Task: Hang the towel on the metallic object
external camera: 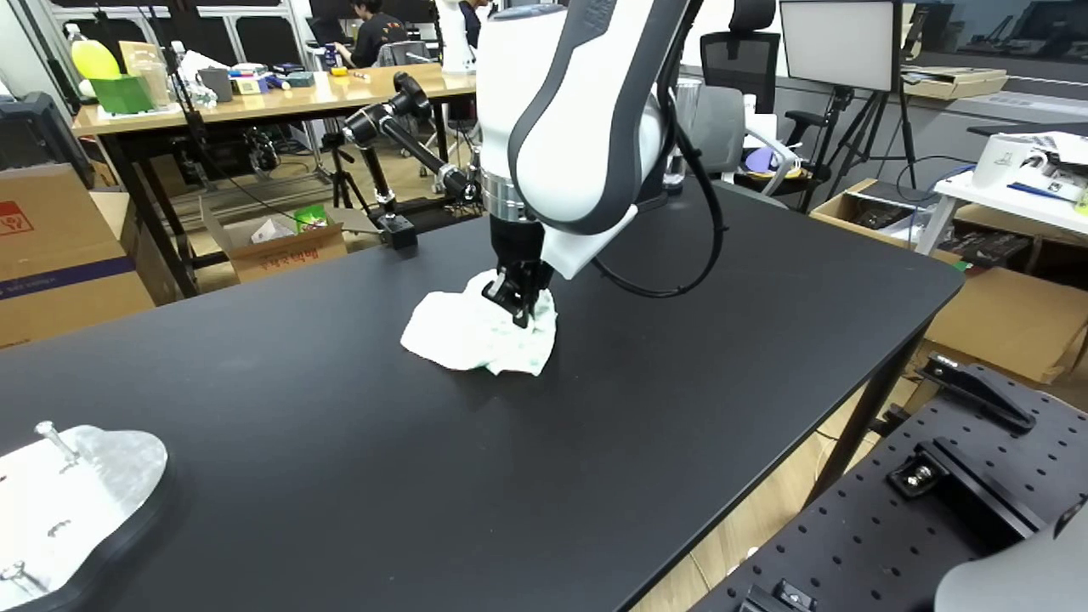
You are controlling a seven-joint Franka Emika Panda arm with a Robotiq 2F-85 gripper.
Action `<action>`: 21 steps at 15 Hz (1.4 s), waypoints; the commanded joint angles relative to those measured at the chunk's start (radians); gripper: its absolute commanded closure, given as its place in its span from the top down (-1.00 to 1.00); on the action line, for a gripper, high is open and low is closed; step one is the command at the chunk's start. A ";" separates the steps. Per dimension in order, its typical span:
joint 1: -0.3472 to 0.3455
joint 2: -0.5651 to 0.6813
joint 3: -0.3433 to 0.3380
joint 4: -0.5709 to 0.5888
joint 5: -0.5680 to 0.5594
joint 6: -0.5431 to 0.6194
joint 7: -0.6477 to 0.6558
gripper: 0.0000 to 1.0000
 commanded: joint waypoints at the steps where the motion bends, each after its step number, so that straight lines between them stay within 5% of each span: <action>1: 0.072 -0.099 -0.052 -0.031 0.107 -0.089 -0.040 -1.00; 6: 0.107 -0.282 -0.062 -0.037 0.226 -0.355 -0.076 -0.99; 14: 0.105 -0.615 -0.033 0.059 0.185 -0.816 -0.042 -0.99; 21: 0.102 -0.621 0.005 0.323 0.172 -1.096 -0.076 -0.99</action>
